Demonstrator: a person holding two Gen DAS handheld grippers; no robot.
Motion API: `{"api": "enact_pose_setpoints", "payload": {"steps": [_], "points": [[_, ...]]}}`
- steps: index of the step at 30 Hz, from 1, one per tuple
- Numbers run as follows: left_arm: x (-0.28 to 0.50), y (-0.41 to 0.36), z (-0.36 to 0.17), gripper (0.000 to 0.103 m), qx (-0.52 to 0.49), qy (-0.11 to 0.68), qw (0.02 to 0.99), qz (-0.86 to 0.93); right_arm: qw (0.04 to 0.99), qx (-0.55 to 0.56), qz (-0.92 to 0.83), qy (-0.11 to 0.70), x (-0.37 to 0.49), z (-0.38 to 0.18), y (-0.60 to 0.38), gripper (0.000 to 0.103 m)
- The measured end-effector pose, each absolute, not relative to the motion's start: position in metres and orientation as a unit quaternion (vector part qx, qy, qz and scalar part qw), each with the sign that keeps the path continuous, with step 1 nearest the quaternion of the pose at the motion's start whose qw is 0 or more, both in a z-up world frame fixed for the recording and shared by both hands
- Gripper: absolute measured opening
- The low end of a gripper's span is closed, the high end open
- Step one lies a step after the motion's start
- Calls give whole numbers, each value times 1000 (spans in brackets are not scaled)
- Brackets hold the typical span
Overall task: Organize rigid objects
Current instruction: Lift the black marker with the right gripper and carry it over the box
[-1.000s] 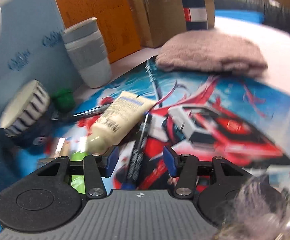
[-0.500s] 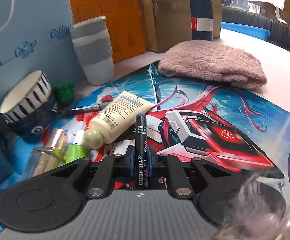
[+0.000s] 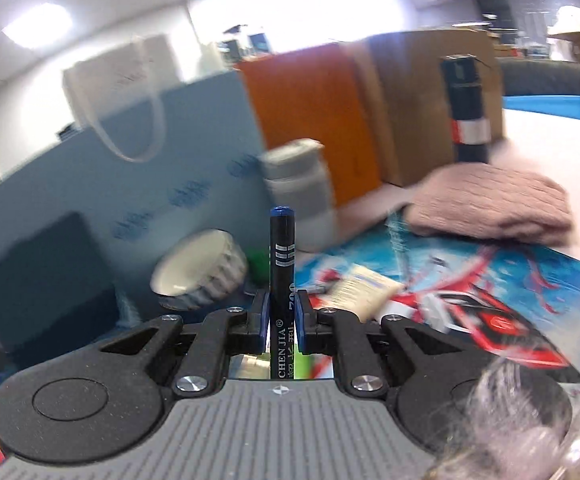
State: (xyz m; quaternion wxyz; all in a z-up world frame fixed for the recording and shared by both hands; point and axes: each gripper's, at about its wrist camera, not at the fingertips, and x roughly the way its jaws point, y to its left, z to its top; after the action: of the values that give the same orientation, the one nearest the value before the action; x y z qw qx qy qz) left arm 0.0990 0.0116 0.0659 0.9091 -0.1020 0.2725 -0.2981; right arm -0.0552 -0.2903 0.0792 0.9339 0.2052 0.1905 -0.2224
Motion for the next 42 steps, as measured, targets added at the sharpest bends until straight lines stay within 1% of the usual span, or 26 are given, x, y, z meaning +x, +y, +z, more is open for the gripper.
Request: {"api": "enact_pose_setpoints", "payload": {"steps": [4, 12, 19, 26, 36, 42], "points": [[105, 27, 68, 103, -111, 259, 927, -249, 940, 247, -152, 183, -42, 89, -283, 12], [123, 57, 62, 103, -151, 269, 927, -214, 940, 288, -37, 179, 4, 101, -248, 12], [131, 69, 58, 103, -172, 274, 925, -199, 932, 319, 5, 172, 48, 105, -218, 13], [137, 74, 54, 103, -183, 282, 922, -194, 912, 368, 15, 178, 86, 93, -200, 13], [141, 77, 52, 103, -191, 286, 920, -189, 927, 335, -22, 167, 106, 76, -171, 13], [141, 78, 52, 103, -194, 286, 919, -188, 931, 317, -30, 179, 112, 61, -159, 13]]}}
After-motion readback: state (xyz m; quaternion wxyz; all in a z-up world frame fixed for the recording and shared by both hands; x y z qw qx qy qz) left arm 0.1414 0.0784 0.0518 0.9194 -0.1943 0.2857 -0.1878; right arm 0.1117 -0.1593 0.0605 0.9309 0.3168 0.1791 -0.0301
